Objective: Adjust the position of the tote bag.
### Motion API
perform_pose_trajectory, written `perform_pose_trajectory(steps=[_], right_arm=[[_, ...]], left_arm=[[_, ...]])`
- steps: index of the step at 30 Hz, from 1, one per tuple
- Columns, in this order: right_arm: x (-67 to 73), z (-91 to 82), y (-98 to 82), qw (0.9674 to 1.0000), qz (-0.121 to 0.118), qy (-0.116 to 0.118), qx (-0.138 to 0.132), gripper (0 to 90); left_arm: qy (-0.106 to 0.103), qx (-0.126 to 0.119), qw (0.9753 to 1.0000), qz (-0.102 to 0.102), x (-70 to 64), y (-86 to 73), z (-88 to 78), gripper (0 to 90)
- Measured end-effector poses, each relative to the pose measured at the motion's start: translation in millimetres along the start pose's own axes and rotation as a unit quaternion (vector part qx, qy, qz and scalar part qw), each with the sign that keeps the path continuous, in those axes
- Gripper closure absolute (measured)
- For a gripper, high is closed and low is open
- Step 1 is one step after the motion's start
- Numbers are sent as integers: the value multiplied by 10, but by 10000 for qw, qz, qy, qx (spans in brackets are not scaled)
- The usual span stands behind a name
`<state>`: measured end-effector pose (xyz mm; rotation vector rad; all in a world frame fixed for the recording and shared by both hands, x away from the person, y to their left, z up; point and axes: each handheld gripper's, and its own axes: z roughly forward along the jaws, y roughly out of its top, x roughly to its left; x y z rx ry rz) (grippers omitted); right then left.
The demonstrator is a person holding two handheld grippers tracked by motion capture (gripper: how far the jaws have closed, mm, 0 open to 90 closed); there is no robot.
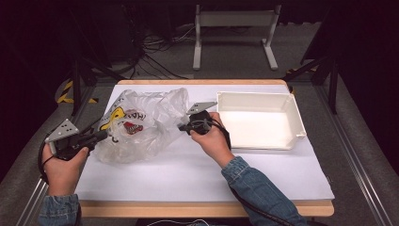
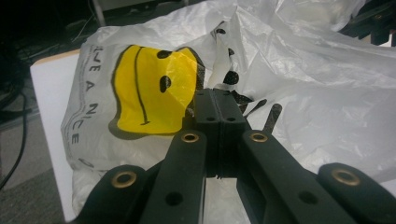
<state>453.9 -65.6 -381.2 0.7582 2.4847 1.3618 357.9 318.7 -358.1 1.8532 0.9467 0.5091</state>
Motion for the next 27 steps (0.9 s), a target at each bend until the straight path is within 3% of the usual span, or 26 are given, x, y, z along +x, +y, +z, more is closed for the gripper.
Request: perform_pose_trajectory(steps=[4, 16, 27], right_arm=[[17, -197, 1, 9998, -146, -79, -91, 897], [96, -570, -134, 9983, -508, -286, -5, 897], [79, -928, -375, 9980, -494, -394, -30, 897]], left_arm=[[-99, -28, 9999, 134, -66, 68, 59, 899], [-321, -11, 9987, 392, -150, 186, 232, 896], [-400, 9, 9985, 378, -108, 219, 394, 895]])
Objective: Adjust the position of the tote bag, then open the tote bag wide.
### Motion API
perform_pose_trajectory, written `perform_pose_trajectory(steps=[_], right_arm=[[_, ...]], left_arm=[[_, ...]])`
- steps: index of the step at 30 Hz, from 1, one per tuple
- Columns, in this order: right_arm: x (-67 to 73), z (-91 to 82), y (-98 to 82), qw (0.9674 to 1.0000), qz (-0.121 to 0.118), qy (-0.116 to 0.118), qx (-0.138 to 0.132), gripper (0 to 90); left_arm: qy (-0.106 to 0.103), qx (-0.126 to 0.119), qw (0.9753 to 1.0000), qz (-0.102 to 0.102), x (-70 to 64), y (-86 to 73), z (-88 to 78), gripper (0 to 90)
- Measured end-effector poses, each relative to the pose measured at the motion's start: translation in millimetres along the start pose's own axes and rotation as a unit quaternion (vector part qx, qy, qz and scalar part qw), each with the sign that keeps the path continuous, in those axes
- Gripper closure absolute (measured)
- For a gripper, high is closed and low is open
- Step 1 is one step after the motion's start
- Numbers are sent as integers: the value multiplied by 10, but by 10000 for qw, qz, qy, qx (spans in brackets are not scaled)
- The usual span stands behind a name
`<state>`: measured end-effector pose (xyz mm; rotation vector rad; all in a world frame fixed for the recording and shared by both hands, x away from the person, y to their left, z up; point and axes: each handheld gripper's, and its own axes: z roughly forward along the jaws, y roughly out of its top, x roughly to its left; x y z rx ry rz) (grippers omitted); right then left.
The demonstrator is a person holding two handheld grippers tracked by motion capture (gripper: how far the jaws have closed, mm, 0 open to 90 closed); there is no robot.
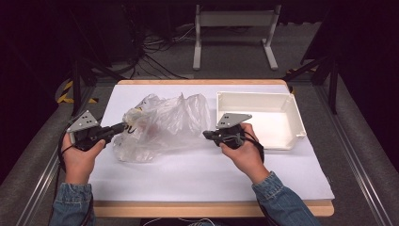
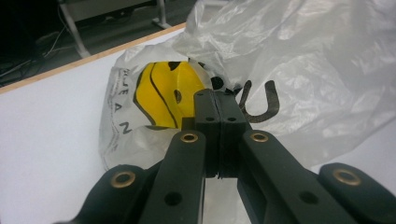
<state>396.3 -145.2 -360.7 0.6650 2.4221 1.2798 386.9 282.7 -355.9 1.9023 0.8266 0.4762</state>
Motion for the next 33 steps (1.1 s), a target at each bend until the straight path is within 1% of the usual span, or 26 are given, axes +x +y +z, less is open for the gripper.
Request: perform_pose_trajectory(steps=[1, 5, 8, 9, 13, 14, 15, 17, 18, 22, 23, 24, 26, 27, 29, 31, 33], right_arm=[[-3, -33, -17, 10000, 15, -6, -26, 897], [-16, -147, -93, 9999, 63, -56, -69, 897], [-13, -203, -149, 9999, 99, -42, -53, 896], [-10, -215, -161, 9999, 99, -40, -49, 896], [28, -274, -196, 10000, 49, -32, 22, 896], [39, -288, -201, 10000, 19, -49, 32, 894], [50, -300, -206, 10000, 5, -59, 33, 893], [59, -320, -217, 10000, -5, -75, 33, 888], [60, -326, -220, 10000, 0, -83, 32, 887], [63, -355, -229, 10000, -32, -87, 10, 889], [73, -355, -234, 10000, -50, -64, 28, 891], [78, -353, -239, 10000, -64, -51, 46, 892], [84, -347, -259, 9999, -99, -28, 106, 892], [80, -340, -276, 9998, -103, -11, 144, 893], [70, -320, -311, 9998, -67, 3, 213, 892], [65, -298, -336, 9996, -48, 24, 278, 891], [64, -269, -363, 9994, -33, 46, 351, 891]], left_arm=[[-15, 3, 10000, 32, 3, 9, 19, 895], [-41, -3, 10000, 56, 20, 24, 75, 897], [-44, -14, 10000, 8, 43, 20, 69, 898], [-48, -32, 10000, -36, 48, 18, 63, 898], [-50, -78, 10000, -32, 64, 25, 43, 898], [-80, -77, 9999, -57, 55, 27, 47, 898], [-81, -59, 9999, -5, 52, 32, 51, 899], [-92, -29, 10000, 10, 29, 33, 59, 899], [-115, -13, 9999, 54, 12, 32, 57, 899], [-211, 79, 9997, 115, -47, 9, -11, 900], [-236, 119, 9995, 165, -50, 0, -26, 900], [-276, 182, 9993, 172, -53, -19, -41, 900], [-352, 419, 9983, 209, -31, -68, -59, 900], [-406, 567, 9975, 135, -14, -100, -62, 900], [-466, 742, 9961, 73, 19, -138, -54, 900], [-511, 942, 9942, -1, 30, -178, -32, 900], [-501, 1116, 9925, 26, 48, -210, -3, 900]])
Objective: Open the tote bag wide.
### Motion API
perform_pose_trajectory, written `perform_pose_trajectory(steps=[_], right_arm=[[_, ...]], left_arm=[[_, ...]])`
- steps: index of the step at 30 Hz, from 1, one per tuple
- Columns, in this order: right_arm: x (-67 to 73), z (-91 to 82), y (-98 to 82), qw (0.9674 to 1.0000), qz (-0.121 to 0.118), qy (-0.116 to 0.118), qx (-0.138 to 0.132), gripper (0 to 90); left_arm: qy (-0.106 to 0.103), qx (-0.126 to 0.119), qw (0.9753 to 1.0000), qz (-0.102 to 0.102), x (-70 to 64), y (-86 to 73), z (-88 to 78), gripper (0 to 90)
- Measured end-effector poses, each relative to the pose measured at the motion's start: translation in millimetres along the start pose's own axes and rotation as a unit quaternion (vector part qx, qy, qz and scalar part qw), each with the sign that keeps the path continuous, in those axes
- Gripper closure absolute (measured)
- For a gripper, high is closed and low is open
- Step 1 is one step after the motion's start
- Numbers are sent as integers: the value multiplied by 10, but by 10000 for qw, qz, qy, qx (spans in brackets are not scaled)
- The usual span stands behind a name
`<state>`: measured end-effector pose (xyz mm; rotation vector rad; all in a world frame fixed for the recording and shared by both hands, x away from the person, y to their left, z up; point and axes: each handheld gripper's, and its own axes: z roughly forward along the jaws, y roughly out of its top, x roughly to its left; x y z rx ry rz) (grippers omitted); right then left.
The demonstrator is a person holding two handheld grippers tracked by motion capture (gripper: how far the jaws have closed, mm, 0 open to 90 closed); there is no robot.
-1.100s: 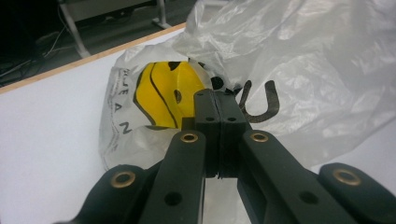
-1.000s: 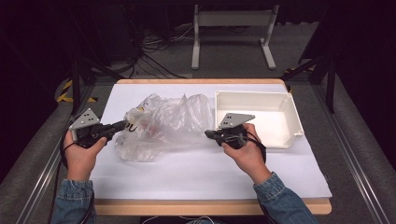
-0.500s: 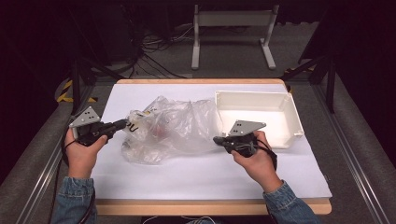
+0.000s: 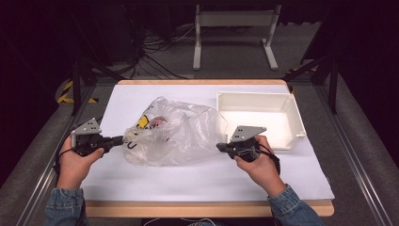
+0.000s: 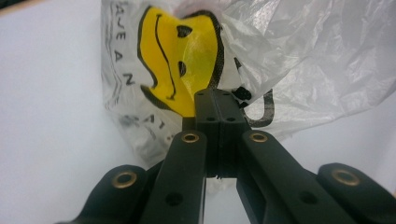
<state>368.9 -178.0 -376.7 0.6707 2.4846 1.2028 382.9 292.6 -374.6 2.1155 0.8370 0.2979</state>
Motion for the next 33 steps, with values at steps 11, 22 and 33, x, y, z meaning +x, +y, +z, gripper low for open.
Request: perform_pose_trajectory(steps=[11, 22, 33], right_arm=[[4, 174, -135, 9987, 126, 177, 471, 845], [18, -237, 73, 9951, -146, -589, -782, 137], [-127, -129, 431, 9900, -956, -786, -672, 79]], left_arm=[[-82, 554, 9978, -342, 114, -168, 158, 900], [0, 365, 9989, -307, 122, -163, 77, 900], [44, 158, 9997, -166, 54, -122, -12, 899]])
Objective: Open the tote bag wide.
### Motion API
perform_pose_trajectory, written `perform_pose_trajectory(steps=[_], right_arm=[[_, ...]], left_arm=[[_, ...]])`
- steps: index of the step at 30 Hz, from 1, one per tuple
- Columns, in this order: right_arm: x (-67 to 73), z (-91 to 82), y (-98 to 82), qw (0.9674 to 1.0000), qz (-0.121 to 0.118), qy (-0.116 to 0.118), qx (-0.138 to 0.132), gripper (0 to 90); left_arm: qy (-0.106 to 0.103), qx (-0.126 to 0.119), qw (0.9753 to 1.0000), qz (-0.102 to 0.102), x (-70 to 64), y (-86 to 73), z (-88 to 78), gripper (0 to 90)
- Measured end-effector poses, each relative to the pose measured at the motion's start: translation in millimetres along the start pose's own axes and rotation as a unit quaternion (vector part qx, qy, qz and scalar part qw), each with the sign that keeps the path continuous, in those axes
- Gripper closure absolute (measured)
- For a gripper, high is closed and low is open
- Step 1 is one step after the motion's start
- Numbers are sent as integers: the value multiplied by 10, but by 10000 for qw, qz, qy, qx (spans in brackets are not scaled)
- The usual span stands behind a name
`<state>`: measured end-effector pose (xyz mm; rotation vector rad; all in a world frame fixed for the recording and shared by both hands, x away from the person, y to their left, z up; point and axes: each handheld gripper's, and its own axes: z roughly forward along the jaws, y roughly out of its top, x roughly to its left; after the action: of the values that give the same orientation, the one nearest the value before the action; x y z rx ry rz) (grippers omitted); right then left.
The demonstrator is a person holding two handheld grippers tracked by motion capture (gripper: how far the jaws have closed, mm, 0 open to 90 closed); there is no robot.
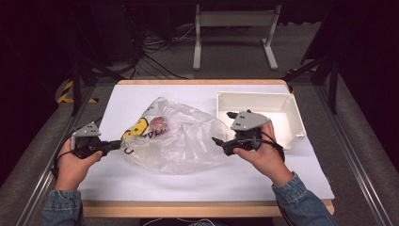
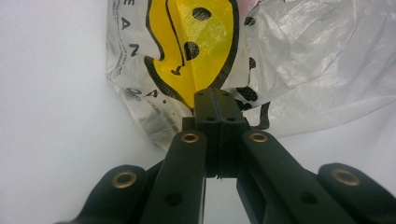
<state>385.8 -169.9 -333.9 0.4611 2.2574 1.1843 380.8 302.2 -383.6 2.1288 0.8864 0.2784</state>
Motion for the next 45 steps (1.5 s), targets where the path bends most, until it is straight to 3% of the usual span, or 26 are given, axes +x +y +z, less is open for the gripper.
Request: perform_pose_trajectory(steps=[3, 6, 11, 14, 15, 16, 19, 20, 26, 32, 36, 41, 45], right_arm=[[2, 187, 64, 9984, -396, 364, 198, 73], [0, 347, 109, 9958, -633, 553, 354, 67], [-58, 607, 137, 9926, -580, 862, 635, 77], [-77, 692, 122, 9901, -411, 1022, 872, 285], [-82, 709, 118, 9886, -385, 1100, 955, 399], [-82, 715, 115, 9871, -357, 1147, 1061, 568], [-84, 695, 126, 9846, -311, 1176, 1254, 844], [-86, 677, 135, 9843, -268, 1213, 1255, 874], [-41, 444, 229, 9858, 42, 1375, 959, 895], [13, 136, 309, 9833, 336, 1636, 722, 896], [52, -29, 380, 9839, 349, 1696, 444, 896], [-7, -66, 477, 9859, 493, 1599, 103, 895], [-52, -30, 522, 9864, 620, 1518, -100, 894]], left_arm=[[7, -42, 10000, 83, -5, 1, -21, 900], [3, -70, 9999, 108, -18, -2, -41, 900], [45, -127, 9998, 147, -31, -15, -97, 900], [44, -146, 9998, 130, -36, -27, -117, 900], [60, -146, 9998, 151, -37, -30, -129, 900], [64, -149, 9998, 137, -42, -33, -136, 900], [57, -158, 9997, 156, -55, -39, -158, 899], [54, -162, 9997, 170, -62, -39, -169, 900], [28, -270, 9991, 337, -114, -13, -239, 899], [-59, -360, 9980, 512, -188, 41, -281, 899], [-41, -437, 9971, 630, -221, 85, -309, 899], [21, -575, 9961, 676, -231, 126, -325, 899], [77, -708, 9956, 603, -202, 142, -322, 898]])
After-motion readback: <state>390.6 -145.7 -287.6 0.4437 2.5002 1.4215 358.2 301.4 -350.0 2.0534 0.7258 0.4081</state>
